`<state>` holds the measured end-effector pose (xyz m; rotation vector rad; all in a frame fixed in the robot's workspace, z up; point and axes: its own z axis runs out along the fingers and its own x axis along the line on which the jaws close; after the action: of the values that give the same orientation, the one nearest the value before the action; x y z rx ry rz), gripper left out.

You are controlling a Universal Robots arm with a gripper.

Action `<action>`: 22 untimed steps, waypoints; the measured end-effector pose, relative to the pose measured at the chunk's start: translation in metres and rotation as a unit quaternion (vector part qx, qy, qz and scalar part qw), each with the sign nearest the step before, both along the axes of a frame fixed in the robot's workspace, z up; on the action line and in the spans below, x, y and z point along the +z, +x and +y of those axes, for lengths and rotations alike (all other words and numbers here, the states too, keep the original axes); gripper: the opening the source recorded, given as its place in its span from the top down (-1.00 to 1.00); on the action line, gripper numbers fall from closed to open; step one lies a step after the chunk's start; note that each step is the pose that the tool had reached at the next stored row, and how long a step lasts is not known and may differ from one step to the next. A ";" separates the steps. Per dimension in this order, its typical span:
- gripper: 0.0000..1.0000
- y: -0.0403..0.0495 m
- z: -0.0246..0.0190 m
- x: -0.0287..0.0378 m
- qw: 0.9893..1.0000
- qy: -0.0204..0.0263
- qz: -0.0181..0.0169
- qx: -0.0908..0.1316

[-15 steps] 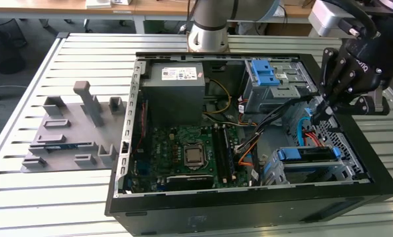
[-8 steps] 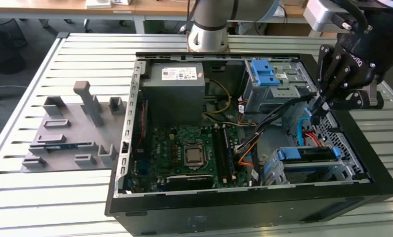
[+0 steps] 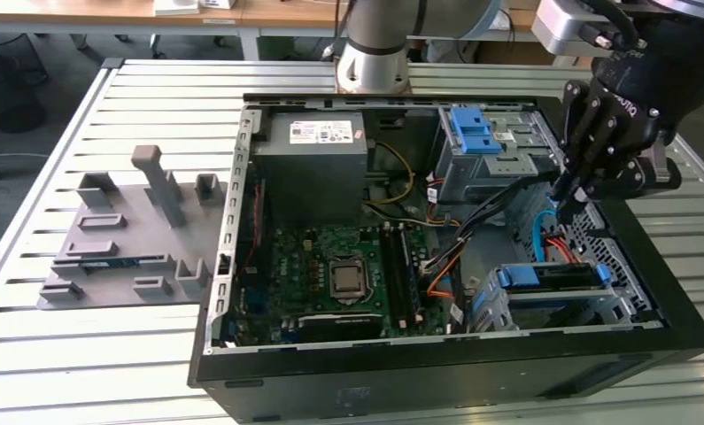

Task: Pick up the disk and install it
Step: 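Insert the second disk wire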

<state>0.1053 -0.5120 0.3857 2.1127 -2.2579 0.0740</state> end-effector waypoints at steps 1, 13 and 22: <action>0.53 0.0000 0.0014 -0.0009 1.000 -0.003 0.000 0.000; 0.53 -0.0001 0.0025 -0.0124 0.999 -0.037 -0.001 0.000; 0.53 -0.0001 0.0025 -0.0243 0.999 -0.050 -0.001 0.000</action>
<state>0.1052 -0.5095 0.3614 2.0637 -2.2063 0.1852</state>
